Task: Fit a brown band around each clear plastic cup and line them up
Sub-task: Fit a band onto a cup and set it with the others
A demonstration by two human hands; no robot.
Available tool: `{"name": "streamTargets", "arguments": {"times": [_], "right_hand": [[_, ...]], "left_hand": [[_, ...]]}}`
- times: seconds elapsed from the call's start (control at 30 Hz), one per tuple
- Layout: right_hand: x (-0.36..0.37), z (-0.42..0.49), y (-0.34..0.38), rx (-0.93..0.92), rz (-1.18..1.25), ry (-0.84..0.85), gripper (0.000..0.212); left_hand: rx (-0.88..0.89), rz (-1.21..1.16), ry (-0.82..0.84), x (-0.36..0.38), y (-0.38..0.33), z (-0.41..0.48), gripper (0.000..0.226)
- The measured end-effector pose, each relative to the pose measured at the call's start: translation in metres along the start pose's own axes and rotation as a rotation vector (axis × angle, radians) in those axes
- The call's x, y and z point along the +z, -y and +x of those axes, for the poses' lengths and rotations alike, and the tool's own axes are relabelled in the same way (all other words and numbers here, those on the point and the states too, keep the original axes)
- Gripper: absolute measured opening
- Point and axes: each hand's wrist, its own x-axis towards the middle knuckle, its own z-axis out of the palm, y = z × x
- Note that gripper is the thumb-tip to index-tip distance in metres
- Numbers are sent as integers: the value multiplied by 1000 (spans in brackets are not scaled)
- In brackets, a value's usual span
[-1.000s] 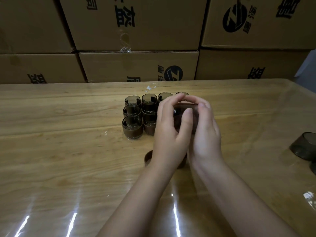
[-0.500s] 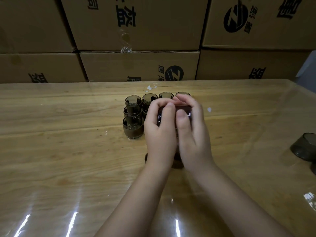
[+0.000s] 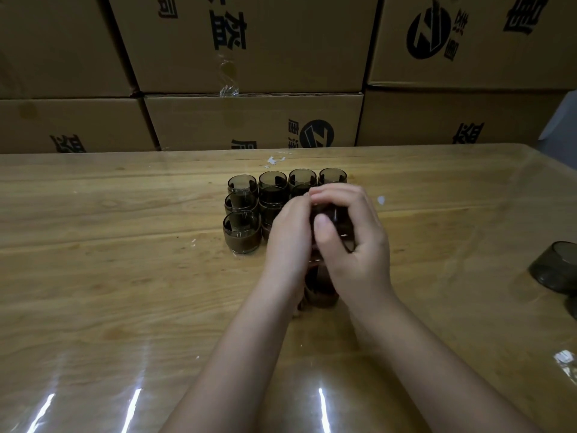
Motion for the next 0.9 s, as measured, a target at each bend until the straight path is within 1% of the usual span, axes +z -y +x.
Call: {"name": "streamTargets", "arguments": {"times": [0.03,0.07,0.13,0.2,0.3,0.37,0.4,0.47,0.53,0.57,0.6,0.63,0.67,0.7,0.73,0.77,0.8,0.83,0.87,0.9], "right_hand": [[1,0,2,74,75,-2,20],[1,1,5,151,154,-9,18],[2,1,9,312,310,-48,14],[3,3,13,485,449,-85,15],[1,8,14,753,650,-120,22],[-6,12,13,918,730,-160,37],[-10,14,12,986,763,-183,43],[-19,19,8,1085,782,-207,46],[-24,24,3,1101,765,-193,34],[-27,27,2,1079,784,-187,28],[-28,30,2,1039,828,-178,25],[-30,32,3,993,887,-168,24],[-29,34,5,948,930,-153,24],[-29,34,6,900,907,-133,23],[-27,32,6,848,786,-104,20],[-25,30,6,788,581,-67,17],[-24,27,5,714,345,-25,15],[-23,24,4,630,140,32,13],[-22,21,4,563,6,113,11],[-20,19,6,535,-69,226,10]], "left_hand": [[118,91,-45,3,3,0,26],[177,104,-98,5,4,-1,23],[227,90,-160,7,5,-5,18],[306,147,-156,6,11,-5,16],[430,281,-104,-1,20,-4,18],[504,374,-22,-6,23,-5,17],[547,463,32,-9,24,-6,20],[589,682,160,-16,21,-4,37],[563,854,281,-26,17,3,60],[523,869,330,-31,15,6,71],[470,828,360,-35,13,8,79],[433,776,367,-39,12,10,85],[434,748,348,-42,11,11,87],[474,763,304,-44,11,12,85],[521,794,250,-47,11,13,81],[543,810,194,-49,11,14,77],[527,802,138,-51,11,16,75],[483,775,83,-54,12,17,73],[425,737,29,-56,12,18,72],[369,689,-25,-58,12,20,71]]}}
